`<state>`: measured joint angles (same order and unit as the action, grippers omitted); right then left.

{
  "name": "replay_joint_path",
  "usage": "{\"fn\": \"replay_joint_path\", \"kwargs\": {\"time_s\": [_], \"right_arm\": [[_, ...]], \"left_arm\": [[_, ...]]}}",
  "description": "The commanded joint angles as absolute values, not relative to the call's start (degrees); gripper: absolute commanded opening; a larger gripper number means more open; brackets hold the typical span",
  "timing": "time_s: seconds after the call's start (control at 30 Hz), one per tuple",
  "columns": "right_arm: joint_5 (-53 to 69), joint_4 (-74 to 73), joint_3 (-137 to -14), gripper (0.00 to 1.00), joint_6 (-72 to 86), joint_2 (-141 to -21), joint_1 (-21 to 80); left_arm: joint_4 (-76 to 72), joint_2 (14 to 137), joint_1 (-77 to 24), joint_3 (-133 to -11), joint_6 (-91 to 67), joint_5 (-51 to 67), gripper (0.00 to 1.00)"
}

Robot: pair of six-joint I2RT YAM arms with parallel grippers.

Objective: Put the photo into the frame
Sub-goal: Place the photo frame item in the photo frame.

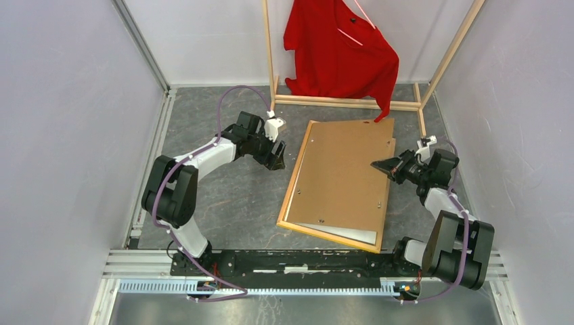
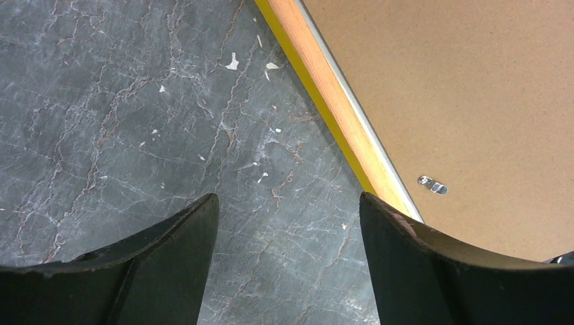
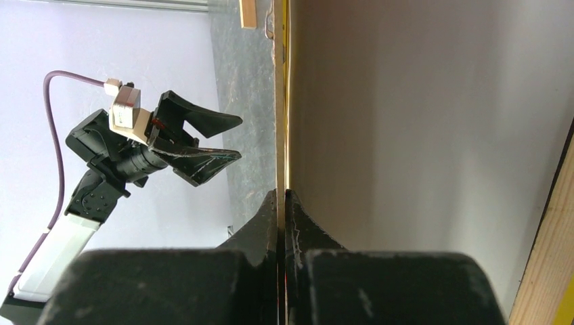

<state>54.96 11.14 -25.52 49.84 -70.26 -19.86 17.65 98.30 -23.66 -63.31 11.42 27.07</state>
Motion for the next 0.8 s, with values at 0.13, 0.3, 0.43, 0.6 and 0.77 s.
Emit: {"fn": "replay_joint_path", "kwargs": {"time_s": [0.13,0.3,0.43,0.6,0.77], "right_arm": [[56.21,12.41,-23.16,0.00,48.95,-69.07,-19.57],[55.72,11.78,-21.74,0.00,48.96,-67.55,-19.53],[55.28,12.01,-21.85,0.00,48.91,-67.33,-19.52],[55.28,13.80,-21.97,0.00,49.08,-68.31,-19.45],[55.31,14.34,-22.37,0.00,47.94,-70.34,-18.50]], "left_arm": [[17.83,97.21,-24.10,-63.76,12.77,27.42,0.82],[18.08,97.21,-24.08,-63.85,12.54,26.92,0.82],[18.04,97.12,-24.16,-63.83,12.06,26.79,0.83],[18.10,96.78,-24.26,-63.56,12.01,26.81,0.83],[19.13,96.93,-24.30,-64.02,12.78,27.54,0.83]]}}
